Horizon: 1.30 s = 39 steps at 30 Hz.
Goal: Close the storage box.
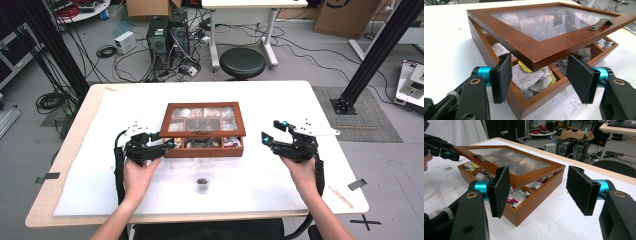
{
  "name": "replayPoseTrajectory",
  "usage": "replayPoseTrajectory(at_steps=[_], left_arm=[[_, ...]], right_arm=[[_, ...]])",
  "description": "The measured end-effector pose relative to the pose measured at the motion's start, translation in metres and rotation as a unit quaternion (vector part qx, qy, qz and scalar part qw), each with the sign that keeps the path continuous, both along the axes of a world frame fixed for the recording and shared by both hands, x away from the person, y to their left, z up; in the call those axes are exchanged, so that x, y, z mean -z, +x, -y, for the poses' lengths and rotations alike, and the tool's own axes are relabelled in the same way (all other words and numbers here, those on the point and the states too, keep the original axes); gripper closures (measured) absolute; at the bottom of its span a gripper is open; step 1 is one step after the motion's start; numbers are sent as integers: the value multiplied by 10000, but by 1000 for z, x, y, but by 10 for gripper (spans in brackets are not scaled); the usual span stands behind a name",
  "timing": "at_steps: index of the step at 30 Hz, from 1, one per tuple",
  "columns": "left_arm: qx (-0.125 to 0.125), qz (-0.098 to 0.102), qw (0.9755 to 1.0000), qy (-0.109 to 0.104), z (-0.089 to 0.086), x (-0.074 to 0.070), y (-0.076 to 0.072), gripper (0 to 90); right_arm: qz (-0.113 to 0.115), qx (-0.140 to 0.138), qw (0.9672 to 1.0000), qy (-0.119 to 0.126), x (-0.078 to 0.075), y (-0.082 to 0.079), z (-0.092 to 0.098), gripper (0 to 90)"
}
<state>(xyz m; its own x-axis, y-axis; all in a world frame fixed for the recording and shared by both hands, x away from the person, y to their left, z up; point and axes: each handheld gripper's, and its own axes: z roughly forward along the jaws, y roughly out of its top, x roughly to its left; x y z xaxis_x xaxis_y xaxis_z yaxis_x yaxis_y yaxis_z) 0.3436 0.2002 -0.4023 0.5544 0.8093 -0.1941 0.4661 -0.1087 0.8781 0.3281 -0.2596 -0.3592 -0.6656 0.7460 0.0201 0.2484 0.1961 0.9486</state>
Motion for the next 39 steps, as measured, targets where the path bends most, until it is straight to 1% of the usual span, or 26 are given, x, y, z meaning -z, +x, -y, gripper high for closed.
replayPoseTrajectory(at_steps=[1, 6, 10, 11, 17, 24, 29, 32, 34, 39], left_arm=[[-5, -1, 10000, 57, 0, 1, -1, 379], [1, -29, 9999, 168, 1, 5, -2, 379], [-18, -57, 9997, 217, 2, 8, -4, 379], [-10, -68, 9996, 258, 2, 8, -4, 379], [-28, -54, 9994, 349, 4, 10, -5, 379], [-33, -82, 9987, 508, 5, 14, -6, 379], [-38, -67, 9985, 548, 5, 14, -8, 381], [-69, 27, 9988, 486, 3, 13, -9, 393], [-68, 43, 9987, 509, 3, 13, -10, 394], [-48, -60, 9983, 580, 4, 17, -8, 394]], right_arm=[[-5, -3, 10000, 5, 0, 0, 0, 365], [-16, -2, 10000, 9, 0, 0, 0, 366], [-18, -7, 10000, -2, 0, 0, 0, 366], [-15, -4, 10000, 3, 0, 1, 0, 365], [-17, -11, 10000, 8, 1, 1, 0, 365], [-26, -8, 10000, 20, 1, 0, 1, 365], [-31, -9, 10000, 13, 1, 0, 1, 365], [-33, -16, 10000, 8, 1, 1, 1, 365], [-24, -21, 10000, 13, 1, 1, 0, 366], [-39, -26, 10000, 10, 1, 1, 0, 365]])
